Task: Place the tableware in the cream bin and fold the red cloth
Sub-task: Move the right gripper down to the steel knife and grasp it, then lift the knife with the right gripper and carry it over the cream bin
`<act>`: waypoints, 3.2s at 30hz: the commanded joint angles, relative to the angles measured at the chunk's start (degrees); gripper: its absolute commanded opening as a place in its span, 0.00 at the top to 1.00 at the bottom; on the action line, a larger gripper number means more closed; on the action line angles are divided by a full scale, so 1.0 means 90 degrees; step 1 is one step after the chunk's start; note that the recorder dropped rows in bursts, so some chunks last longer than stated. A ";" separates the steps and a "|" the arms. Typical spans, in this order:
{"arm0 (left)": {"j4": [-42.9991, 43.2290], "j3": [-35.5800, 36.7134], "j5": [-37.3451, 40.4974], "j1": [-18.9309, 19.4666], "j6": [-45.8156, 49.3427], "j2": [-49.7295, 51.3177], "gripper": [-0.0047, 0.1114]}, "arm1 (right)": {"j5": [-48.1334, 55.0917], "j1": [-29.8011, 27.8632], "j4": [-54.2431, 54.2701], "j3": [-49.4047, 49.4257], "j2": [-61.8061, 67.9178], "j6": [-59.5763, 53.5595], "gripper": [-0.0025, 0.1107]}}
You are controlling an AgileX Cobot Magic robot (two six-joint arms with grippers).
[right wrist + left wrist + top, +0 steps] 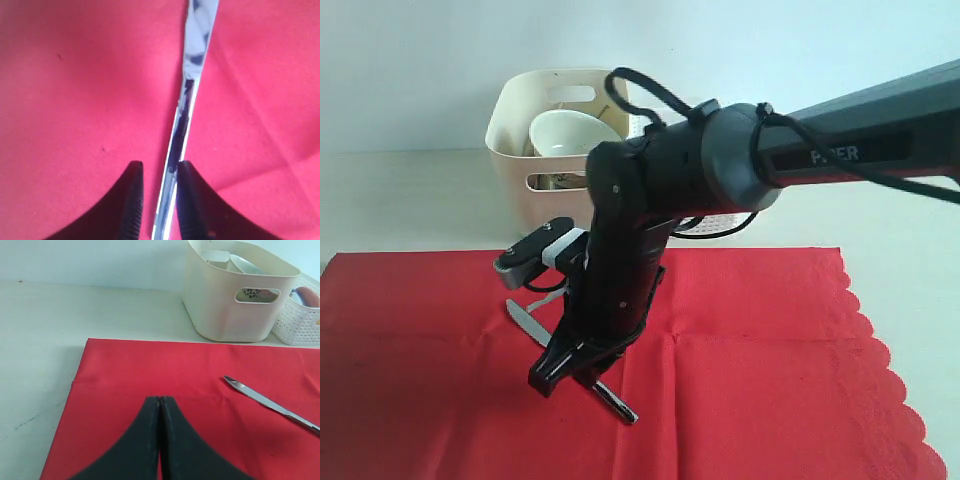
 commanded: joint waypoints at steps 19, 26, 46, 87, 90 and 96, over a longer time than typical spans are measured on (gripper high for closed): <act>-0.0015 0.0013 -0.0058 0.0022 -0.0039 -0.0032 0.96 | -0.0139 -0.0303 0.0752 -0.0057 0.0520 -0.0436 0.61; -0.0015 0.0013 -0.0058 0.0022 -0.0039 -0.0032 0.96 | -0.0521 0.0238 -0.0372 -0.0057 0.0544 0.0269 0.65; -0.0015 0.0013 -0.0058 0.0022 -0.0039 -0.0032 0.96 | -0.0351 0.0355 -0.1249 -0.0057 0.0314 0.1572 0.98; -0.0015 0.0013 -0.0058 0.0022 -0.0039 -0.0032 0.96 | -1.0086 -0.0053 -0.0243 -0.0519 0.0526 0.1933 0.98; -0.0015 0.0013 -0.0058 0.0022 -0.0039 -0.0032 0.96 | -1.0086 -0.0085 -0.0243 -0.0998 0.1024 0.1765 0.98; -0.0015 0.0013 -0.0058 0.0022 -0.0039 -0.0032 0.96 | -0.9875 -0.0085 0.0181 -0.1795 0.1748 0.1162 0.98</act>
